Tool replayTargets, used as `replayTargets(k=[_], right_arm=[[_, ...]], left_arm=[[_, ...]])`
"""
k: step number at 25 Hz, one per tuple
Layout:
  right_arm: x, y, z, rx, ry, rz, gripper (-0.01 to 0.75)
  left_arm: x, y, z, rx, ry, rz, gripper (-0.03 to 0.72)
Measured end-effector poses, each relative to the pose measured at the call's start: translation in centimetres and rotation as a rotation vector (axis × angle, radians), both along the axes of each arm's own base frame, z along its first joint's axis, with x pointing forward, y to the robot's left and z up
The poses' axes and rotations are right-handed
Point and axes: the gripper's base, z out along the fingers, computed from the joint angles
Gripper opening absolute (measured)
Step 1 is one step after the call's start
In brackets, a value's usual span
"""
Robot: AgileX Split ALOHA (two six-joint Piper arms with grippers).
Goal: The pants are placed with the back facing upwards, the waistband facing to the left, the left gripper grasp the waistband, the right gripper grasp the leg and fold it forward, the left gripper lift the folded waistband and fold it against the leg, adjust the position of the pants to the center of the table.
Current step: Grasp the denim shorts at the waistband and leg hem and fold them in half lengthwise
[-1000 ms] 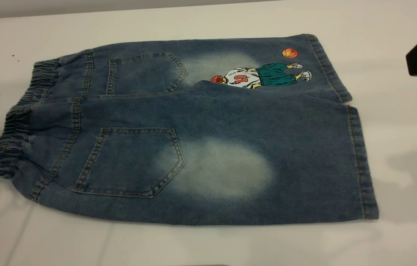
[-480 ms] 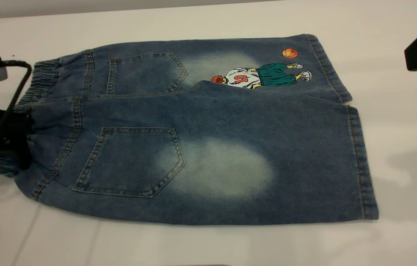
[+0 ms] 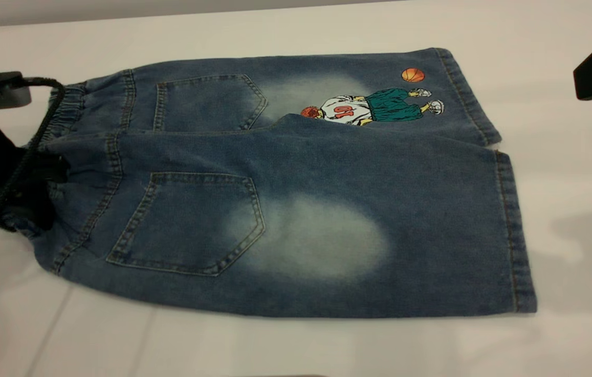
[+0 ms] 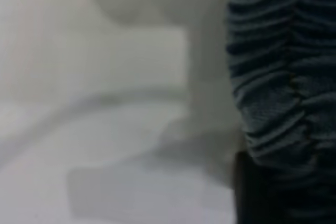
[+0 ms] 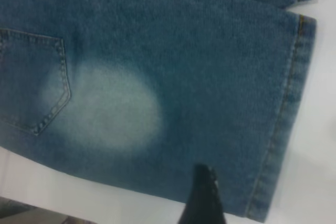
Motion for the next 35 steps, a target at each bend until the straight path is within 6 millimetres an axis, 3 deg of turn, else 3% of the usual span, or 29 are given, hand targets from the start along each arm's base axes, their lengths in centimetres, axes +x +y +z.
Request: replayTargets(k=[2, 4, 11, 17, 21, 28, 35], right_arm=[[0.3, 0.0, -0.9, 0.003, 0.047, -0.005, 0.486], [0.6, 0.1, -2.2, 0.009, 0.109, -0.013, 0.482], [1.2, 0.5, -8.3, 0.014, 0.381, -0.028, 0.477], [0.6, 3.0, -12.1, 0.006, 0.505, 0.052, 0.477], [0.6, 4.2, -13.3, 0.012, 0.504, 0.068, 0.477], [1.0, 4.5, -15.0, 0.049, 0.497, 0.039, 0.475], [1.8, 5.5, -15.4, 0.158, 0.466, 0.04, 0.443]], left_arm=[[0.2, 0.0, 0.0, -0.005, -0.022, 0.013, 0.119], [0.3, 0.0, 0.1, -0.009, -0.034, 0.022, 0.08], [0.4, -0.7, 0.5, -0.012, -0.048, 0.006, 0.076], [0.4, -0.9, 0.6, -0.01, -0.054, -0.007, 0.075], [0.4, -0.9, 0.6, -0.01, -0.054, -0.007, 0.075], [0.4, -0.9, 0.6, -0.01, -0.054, -0.007, 0.075], [0.3, -0.9, 0.6, -0.01, -0.053, -0.007, 0.075]])
